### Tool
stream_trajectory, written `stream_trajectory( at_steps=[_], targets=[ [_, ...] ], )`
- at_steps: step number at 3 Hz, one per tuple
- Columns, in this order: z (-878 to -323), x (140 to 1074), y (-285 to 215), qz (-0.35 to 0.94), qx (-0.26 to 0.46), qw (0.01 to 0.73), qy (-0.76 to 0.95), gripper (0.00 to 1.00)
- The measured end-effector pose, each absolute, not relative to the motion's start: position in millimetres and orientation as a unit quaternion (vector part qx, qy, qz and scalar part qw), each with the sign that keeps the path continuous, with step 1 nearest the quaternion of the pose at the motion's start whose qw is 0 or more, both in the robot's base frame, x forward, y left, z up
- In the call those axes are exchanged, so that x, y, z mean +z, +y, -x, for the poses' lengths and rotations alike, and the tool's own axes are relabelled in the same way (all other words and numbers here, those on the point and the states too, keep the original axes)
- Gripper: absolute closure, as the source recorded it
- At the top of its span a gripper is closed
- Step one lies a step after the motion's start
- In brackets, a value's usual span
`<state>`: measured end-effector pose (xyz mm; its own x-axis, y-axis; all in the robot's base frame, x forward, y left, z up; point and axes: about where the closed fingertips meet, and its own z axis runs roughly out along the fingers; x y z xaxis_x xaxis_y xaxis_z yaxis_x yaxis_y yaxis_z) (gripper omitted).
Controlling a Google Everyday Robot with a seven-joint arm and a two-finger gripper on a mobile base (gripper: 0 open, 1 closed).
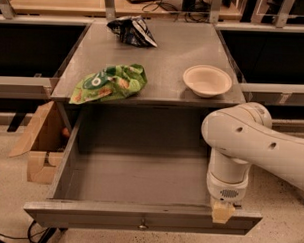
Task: Open top drawer
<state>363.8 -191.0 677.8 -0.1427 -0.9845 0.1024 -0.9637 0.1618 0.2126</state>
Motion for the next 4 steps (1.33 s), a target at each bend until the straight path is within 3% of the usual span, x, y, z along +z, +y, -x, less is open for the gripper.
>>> stream_trajectory(
  at_steps=[3,4],
  targets=[
    [-363.8,677.9,-191.0,-0.646,-0.048,0.109,-0.754,0.13],
    [-363.9,681.7,-191.2,-0.646,-0.045,0.108,-0.754,0.00]
  ],
)
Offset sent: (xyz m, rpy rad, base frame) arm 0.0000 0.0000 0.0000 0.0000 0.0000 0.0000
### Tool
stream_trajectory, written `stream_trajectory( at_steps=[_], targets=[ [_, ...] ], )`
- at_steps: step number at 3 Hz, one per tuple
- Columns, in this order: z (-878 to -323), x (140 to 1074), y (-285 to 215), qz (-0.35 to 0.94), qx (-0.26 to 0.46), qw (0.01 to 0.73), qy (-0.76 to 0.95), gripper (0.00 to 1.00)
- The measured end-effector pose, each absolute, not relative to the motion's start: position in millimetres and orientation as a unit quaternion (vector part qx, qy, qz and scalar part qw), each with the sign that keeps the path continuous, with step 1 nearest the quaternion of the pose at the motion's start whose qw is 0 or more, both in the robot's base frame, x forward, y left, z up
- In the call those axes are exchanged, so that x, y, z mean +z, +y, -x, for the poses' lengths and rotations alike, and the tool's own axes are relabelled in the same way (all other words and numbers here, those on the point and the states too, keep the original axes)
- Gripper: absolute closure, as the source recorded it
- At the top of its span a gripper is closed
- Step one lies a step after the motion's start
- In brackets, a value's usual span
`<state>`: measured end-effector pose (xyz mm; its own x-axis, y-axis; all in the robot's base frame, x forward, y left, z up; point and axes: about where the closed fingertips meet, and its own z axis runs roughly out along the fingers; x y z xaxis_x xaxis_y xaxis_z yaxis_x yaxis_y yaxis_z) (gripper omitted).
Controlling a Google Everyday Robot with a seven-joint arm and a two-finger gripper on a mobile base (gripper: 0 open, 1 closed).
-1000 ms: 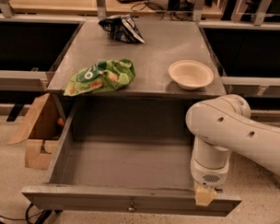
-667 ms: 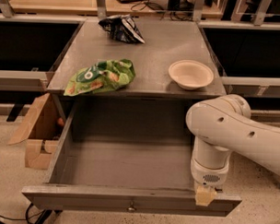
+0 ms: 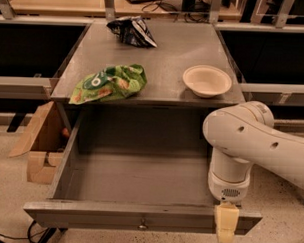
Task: Open top drawer
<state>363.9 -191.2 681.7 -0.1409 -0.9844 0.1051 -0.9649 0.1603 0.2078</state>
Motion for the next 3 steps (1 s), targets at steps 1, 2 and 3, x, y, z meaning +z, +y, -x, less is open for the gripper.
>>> stream_trajectory(
  at_steps=[1,2,3],
  targets=[
    [-389,718,-206,-0.650,-0.008,0.090,-0.754,0.00],
    [-421,764,-233,-0.656,0.004,0.076,-0.750,0.00],
    [-452,816,-257,-0.661,0.021,0.036,-0.749,0.00]
  ],
)
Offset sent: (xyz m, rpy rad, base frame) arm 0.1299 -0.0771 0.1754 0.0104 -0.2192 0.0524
